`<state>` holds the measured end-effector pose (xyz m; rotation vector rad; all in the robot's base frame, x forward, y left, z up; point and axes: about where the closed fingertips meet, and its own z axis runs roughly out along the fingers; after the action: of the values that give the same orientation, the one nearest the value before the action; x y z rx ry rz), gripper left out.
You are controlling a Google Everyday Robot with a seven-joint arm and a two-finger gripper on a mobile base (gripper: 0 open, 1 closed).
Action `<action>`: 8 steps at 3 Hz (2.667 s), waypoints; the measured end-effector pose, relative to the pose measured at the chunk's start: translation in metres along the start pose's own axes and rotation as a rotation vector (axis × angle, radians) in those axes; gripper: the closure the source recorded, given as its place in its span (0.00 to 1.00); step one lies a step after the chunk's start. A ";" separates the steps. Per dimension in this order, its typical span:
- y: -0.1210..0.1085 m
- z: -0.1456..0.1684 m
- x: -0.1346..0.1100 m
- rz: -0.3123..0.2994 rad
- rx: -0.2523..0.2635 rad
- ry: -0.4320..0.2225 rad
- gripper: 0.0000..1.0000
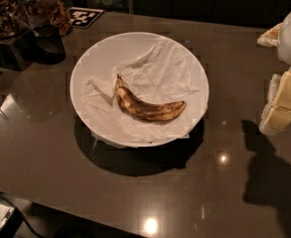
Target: Pick banana from white bowl
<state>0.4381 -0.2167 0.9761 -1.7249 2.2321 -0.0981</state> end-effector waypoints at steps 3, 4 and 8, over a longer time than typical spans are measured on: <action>0.031 -0.009 -0.038 -0.023 0.003 0.051 0.00; 0.060 -0.010 -0.073 -0.121 -0.009 0.081 0.00; 0.056 0.028 -0.160 -0.165 -0.120 0.069 0.00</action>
Offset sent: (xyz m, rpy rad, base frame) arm -0.0171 0.0244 -0.0005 -0.0359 0.0400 -0.0323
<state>0.4299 -0.0457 0.9685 -1.9974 2.1797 -0.0634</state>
